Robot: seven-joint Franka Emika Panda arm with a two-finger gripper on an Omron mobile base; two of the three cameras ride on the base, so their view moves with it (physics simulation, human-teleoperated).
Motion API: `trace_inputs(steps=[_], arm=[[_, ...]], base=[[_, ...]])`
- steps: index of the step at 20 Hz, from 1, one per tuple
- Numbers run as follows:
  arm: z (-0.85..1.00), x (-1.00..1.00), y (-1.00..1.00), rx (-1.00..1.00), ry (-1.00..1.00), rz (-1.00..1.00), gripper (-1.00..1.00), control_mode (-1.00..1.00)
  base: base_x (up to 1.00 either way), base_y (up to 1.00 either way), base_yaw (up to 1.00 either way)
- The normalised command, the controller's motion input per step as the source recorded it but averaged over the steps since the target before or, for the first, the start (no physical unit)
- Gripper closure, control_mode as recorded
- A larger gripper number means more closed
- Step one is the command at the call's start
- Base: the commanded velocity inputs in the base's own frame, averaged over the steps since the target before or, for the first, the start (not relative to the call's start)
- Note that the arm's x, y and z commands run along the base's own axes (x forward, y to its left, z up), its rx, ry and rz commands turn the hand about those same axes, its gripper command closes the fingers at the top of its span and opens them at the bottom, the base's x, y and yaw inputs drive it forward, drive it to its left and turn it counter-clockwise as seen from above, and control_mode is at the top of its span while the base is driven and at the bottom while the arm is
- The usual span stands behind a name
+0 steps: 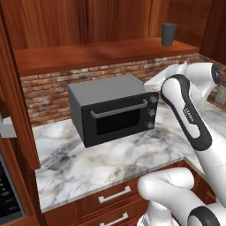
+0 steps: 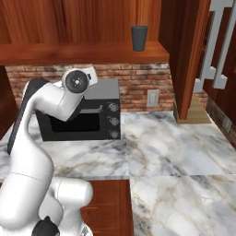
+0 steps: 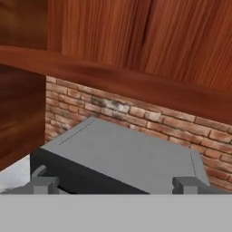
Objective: There is a bowl on the dining counter. Grab a lemon wedge from the fridge and place it in the bowl. Then get the liquor bottle and glass cup from the cabinet and place them next to the bowl.
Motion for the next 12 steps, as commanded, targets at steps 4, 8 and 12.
trace_inputs(steps=[4,8,12], arm=[[0.64,0.44,0.0,-0.37,0.19,-0.31,-1.0,-1.0],[0.81,0.59,-0.19,-0.34,0.06,-0.26,-1.0,-1.0],[0.59,0.51,-0.59,-0.34,0.0,-0.2,-1.0,-1.0]], base=[[0.0,0.0,0.0],[0.0,0.0,0.0],[0.0,0.0,0.0]])
